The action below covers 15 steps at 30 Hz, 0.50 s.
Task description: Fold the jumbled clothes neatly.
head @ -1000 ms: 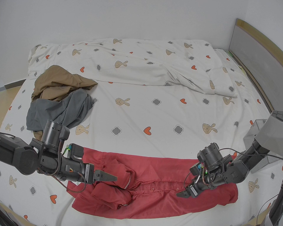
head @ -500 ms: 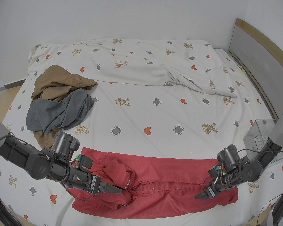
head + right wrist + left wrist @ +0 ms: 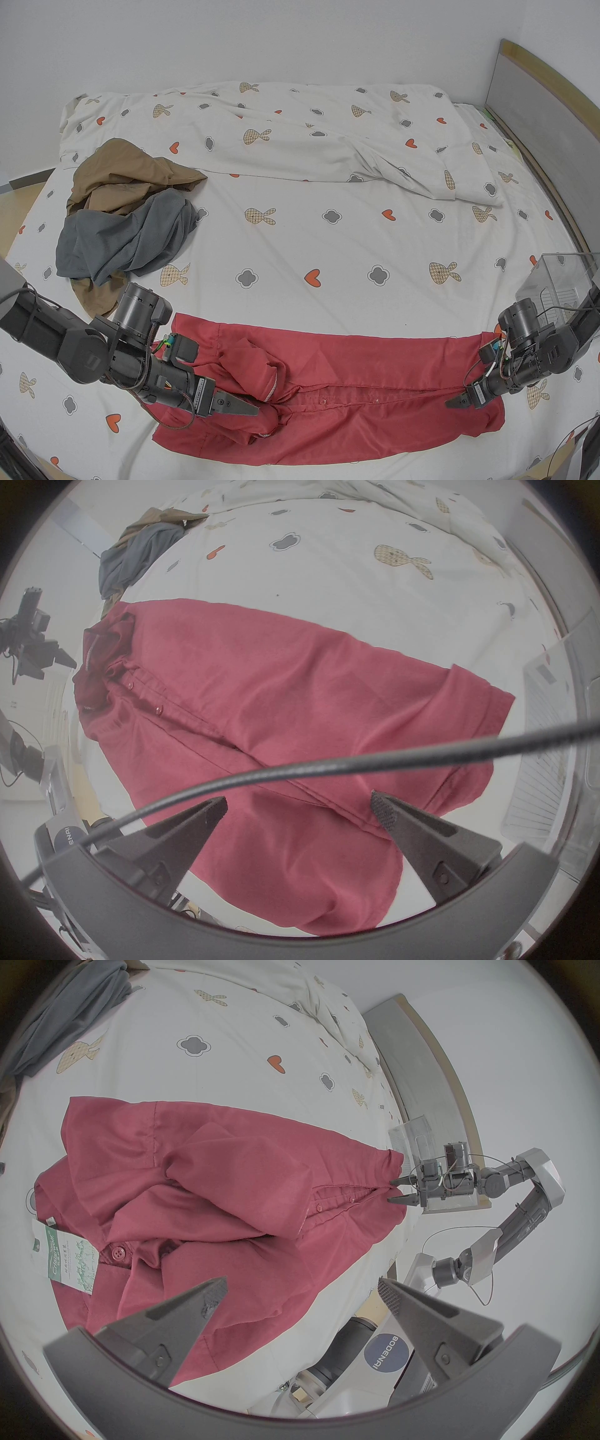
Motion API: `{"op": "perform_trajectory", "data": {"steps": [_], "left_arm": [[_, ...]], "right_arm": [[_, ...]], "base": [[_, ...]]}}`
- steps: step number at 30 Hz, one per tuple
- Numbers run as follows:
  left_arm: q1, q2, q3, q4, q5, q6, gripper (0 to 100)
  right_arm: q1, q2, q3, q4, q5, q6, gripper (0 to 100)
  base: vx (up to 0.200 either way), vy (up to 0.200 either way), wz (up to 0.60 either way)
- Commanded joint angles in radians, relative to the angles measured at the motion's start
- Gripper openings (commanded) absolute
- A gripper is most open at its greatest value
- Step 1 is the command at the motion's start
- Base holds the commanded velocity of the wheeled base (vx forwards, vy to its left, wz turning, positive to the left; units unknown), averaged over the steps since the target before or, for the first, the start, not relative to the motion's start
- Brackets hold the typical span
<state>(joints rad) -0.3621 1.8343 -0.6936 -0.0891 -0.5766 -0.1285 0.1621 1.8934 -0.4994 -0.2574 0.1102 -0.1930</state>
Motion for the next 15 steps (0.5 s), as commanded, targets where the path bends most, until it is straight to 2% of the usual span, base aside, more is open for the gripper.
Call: {"op": "perform_trajectory", "data": {"steps": [1,13,15], "left_arm": [[0.0,-0.003,0.0,0.0,0.0,0.0,100],[0.0,-0.004,0.0,0.0,0.0,0.0,100],[0.0,-0.009,0.0,0.0,0.0,0.0,100]], "right_arm": [[-0.033,-0.014,0.001,0.0,0.0,-0.005,100],[-0.098,-0.111,0.044,0.003,0.0,-0.013,100],[-0.128,-0.155,0.081,0.004,0.002,-0.019,100]], "base": [[0.0,0.0,0.0],[0.0,0.0,0.0],[0.0,0.0,0.0]]}}
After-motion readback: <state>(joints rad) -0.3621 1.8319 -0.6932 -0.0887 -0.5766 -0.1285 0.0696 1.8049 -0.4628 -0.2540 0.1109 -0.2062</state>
